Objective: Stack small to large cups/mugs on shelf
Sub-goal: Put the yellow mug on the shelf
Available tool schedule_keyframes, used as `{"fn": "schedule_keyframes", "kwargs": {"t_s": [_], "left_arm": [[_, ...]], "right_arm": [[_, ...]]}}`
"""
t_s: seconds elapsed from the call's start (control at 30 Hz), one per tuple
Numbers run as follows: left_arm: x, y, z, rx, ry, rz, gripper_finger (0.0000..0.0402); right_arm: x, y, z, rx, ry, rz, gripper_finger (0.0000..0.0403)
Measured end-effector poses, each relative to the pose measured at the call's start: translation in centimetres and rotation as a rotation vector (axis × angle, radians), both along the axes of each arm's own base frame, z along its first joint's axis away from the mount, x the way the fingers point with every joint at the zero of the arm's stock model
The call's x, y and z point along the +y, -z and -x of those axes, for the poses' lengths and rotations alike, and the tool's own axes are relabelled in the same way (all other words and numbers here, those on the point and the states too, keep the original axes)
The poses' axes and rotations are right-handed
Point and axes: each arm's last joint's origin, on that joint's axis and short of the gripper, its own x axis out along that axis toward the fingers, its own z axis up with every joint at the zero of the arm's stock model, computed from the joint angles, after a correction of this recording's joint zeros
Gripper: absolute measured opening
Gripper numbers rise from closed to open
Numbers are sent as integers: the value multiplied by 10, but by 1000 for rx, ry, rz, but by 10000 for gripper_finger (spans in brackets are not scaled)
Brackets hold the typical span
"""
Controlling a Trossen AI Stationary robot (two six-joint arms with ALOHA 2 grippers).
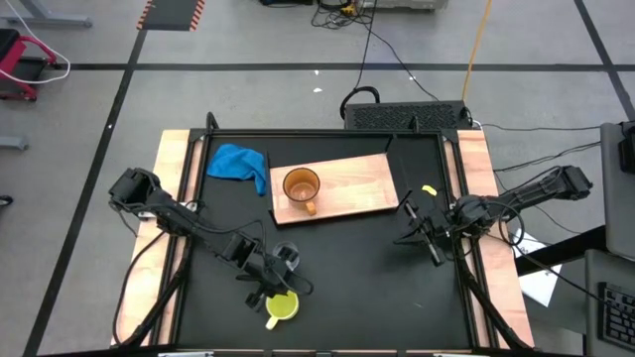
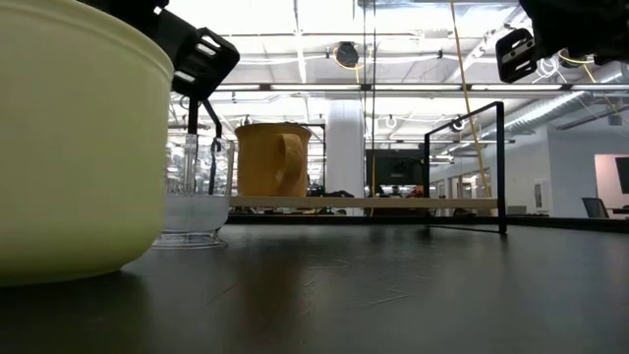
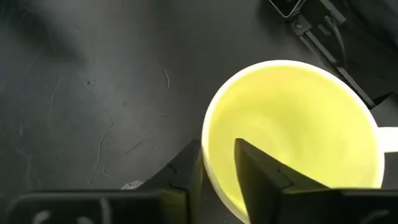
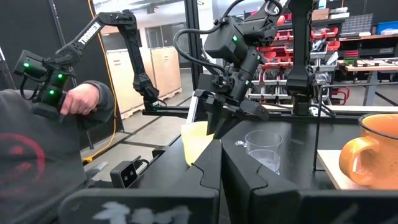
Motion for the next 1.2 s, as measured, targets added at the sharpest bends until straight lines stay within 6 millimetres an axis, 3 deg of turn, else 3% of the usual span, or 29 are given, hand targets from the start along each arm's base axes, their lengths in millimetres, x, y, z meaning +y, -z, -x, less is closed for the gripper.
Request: {"fn": "schedule_keyframes", "kwargs": {"t_s": [0.23, 0.43, 0.9, 1.2], "left_arm": [[3, -1, -2, 7, 15, 47, 14], [4, -5, -5, 10, 9, 66, 8], [17, -74, 16, -201, 32, 112, 5], [43, -101, 18, -356, -175, 90, 5]], "right_arm": [[0, 0, 0, 0, 0, 0, 0], [0, 0, 0, -1, 0, 0, 0], [0, 0, 0, 0, 0, 0, 0], [0, 0, 0, 2, 0, 1, 0]]}}
